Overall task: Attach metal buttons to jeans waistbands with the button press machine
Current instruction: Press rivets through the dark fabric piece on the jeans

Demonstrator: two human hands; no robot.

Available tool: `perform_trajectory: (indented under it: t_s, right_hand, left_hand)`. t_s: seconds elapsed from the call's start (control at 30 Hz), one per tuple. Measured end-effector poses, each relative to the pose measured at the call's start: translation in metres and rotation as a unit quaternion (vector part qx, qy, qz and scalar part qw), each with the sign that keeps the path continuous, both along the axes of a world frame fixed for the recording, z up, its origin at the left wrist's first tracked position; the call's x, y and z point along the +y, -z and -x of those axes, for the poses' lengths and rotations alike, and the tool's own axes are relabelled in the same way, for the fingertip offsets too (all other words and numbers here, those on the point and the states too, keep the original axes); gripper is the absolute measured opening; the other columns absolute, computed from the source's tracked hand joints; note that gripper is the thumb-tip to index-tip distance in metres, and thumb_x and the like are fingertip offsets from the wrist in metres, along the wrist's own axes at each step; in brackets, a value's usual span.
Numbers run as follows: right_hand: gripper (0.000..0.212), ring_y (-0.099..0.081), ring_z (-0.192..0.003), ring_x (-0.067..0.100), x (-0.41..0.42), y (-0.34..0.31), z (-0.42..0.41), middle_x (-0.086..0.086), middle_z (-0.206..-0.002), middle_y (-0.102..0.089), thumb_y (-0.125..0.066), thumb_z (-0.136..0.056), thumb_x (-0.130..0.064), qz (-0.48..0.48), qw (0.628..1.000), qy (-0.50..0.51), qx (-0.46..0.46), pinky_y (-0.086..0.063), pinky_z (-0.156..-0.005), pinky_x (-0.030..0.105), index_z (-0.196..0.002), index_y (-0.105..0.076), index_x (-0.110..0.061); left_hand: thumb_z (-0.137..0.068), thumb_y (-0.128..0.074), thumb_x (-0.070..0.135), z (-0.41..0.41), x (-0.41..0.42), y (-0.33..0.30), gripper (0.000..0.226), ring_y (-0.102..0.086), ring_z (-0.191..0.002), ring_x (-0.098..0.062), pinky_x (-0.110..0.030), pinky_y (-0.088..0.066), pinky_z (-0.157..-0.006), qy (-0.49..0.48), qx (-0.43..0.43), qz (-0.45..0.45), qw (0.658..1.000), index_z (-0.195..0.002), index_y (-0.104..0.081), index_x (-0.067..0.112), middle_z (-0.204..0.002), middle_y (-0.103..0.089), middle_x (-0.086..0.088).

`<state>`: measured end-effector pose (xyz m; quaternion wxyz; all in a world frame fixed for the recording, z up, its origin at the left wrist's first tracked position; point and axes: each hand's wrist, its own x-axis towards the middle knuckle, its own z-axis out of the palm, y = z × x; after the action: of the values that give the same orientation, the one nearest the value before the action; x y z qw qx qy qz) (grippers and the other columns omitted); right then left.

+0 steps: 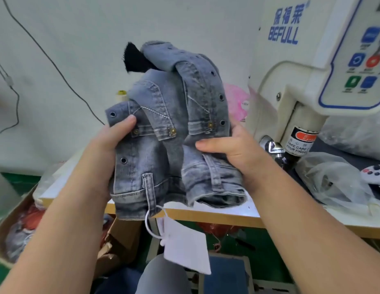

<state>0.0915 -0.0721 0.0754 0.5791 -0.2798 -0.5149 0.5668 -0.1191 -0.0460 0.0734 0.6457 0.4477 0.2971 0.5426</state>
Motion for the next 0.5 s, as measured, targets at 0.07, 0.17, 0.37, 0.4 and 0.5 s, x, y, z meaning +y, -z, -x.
perform_trajectory:
  t_s: [0.07, 0.17, 0.37, 0.4, 0.5]
  right_hand:
    - [0.052, -0.073, -0.076, 0.026, -0.009, -0.002, -0.005, 0.014, -0.085, -0.074, -0.060, -0.071, 0.015, 0.016, 0.999, -0.043, 0.008, -0.059, -0.065, 0.036, -0.122, -0.053, 0.003]
    - [0.060, -0.071, -0.082, 0.031, -0.019, 0.000, -0.007, 0.018, -0.094, -0.071, -0.061, -0.069, 0.014, 0.035, 0.996, -0.079, -0.034, -0.060, -0.073, 0.042, -0.127, -0.050, 0.004]
    - [0.066, -0.072, -0.085, 0.027, -0.024, 0.002, 0.008, 0.011, -0.100, -0.073, -0.070, -0.066, 0.002, 0.073, 0.989, 0.070, -0.108, -0.059, -0.073, 0.040, -0.128, -0.052, -0.012]
    - [0.071, -0.072, -0.090, 0.024, -0.025, 0.003, 0.011, 0.008, -0.107, -0.071, -0.075, -0.068, -0.001, 0.068, 0.977, 0.127, -0.155, -0.059, -0.078, 0.041, -0.131, -0.048, -0.018]
    - [0.072, -0.065, -0.101, 0.010, -0.034, 0.002, 0.021, -0.008, -0.119, -0.060, -0.083, -0.073, -0.022, 0.019, 0.925, 0.256, -0.279, -0.056, -0.090, 0.040, -0.131, -0.040, -0.029]
  left_hand:
    - [-0.089, -0.054, 0.044, 0.002, -0.003, -0.001, 0.037, -0.076, -0.078, -0.024, -0.038, -0.060, -0.062, 0.059, -0.042, -0.004, 0.997, -0.082, -0.082, 0.021, -0.089, -0.078, -0.007]
    - [-0.085, -0.053, 0.049, 0.003, -0.009, -0.005, 0.044, -0.076, -0.077, -0.026, -0.038, -0.060, -0.063, 0.087, -0.078, -0.006, 0.993, -0.084, -0.082, 0.016, -0.087, -0.077, -0.010]
    - [-0.082, -0.057, 0.010, -0.008, -0.018, -0.009, 0.031, -0.072, -0.076, -0.032, -0.045, -0.060, -0.068, 0.012, -0.034, -0.010, 0.999, -0.110, -0.069, 0.010, -0.092, -0.074, -0.015]
    - [-0.082, -0.055, 0.007, -0.010, -0.020, -0.010, 0.035, -0.072, -0.076, -0.033, -0.046, -0.060, -0.068, -0.017, -0.020, -0.020, 0.999, -0.115, -0.066, 0.007, -0.093, -0.073, -0.016]
    - [-0.082, -0.055, 0.003, -0.014, -0.021, -0.012, 0.027, -0.072, -0.071, -0.028, -0.042, -0.059, -0.061, -0.083, 0.006, -0.057, 0.995, -0.105, -0.067, 0.011, -0.086, -0.074, -0.013]
